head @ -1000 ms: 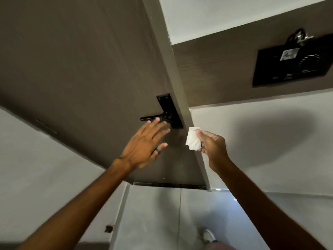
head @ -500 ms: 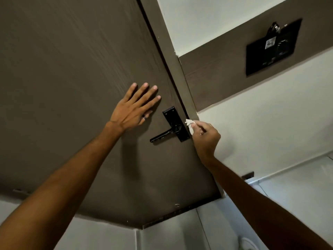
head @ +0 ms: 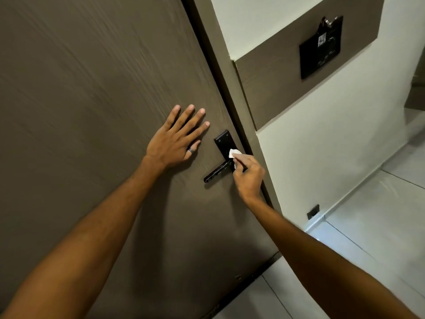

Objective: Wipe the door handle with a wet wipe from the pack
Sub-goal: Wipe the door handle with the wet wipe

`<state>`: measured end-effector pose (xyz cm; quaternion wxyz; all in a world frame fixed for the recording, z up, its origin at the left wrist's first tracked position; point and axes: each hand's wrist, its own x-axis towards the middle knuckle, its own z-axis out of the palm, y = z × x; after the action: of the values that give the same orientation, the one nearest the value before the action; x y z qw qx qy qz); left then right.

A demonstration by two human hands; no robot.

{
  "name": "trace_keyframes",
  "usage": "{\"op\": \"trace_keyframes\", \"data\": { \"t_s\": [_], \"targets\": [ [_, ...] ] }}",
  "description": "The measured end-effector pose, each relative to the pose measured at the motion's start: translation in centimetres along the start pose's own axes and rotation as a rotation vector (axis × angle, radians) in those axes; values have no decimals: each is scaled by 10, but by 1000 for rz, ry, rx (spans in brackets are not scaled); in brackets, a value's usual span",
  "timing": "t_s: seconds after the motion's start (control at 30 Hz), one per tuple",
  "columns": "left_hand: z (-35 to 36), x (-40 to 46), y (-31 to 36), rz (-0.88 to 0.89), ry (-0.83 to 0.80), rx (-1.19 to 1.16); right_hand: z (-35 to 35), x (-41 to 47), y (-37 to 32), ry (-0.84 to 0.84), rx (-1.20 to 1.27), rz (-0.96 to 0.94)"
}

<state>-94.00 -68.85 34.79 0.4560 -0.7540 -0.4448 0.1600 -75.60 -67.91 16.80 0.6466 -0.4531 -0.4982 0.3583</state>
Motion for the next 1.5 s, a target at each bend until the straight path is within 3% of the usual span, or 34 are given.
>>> {"op": "trace_keyframes", "data": {
  "t_s": [0.2,0.27,0.33,0.4,0.47,0.57,0.63,0.8,0.93,1.03,1.3,1.5],
  "targets": [
    [-2,-2,5,-3,-31,33,20,-49,-4,-211,-84,-142],
    [-4,2,2,-5,-19,29,27,-61,-6,-447,-99,-215],
    [-4,0,1,14,-22,31,27,-70,-6,-818,-160,-196],
    [-1,-2,1,21,-16,36,25,-72,1,-946,-173,-121],
    [1,-2,1,21,-8,46,20,-71,3,-771,-30,121],
    [5,-1,2,17,14,51,11,-53,3,-340,358,562],
    [7,-1,2,17,21,55,9,-34,0,-134,532,716],
    [10,-1,1,14,34,66,24,-4,-12,216,636,801],
    [9,0,2,11,48,66,35,3,-17,419,423,730],
    [8,1,2,10,49,66,41,0,-19,443,319,628],
    [8,1,1,13,31,56,49,-13,-16,283,115,367],
    [6,2,2,12,14,49,40,15,-8,321,127,412]
  ]
}}
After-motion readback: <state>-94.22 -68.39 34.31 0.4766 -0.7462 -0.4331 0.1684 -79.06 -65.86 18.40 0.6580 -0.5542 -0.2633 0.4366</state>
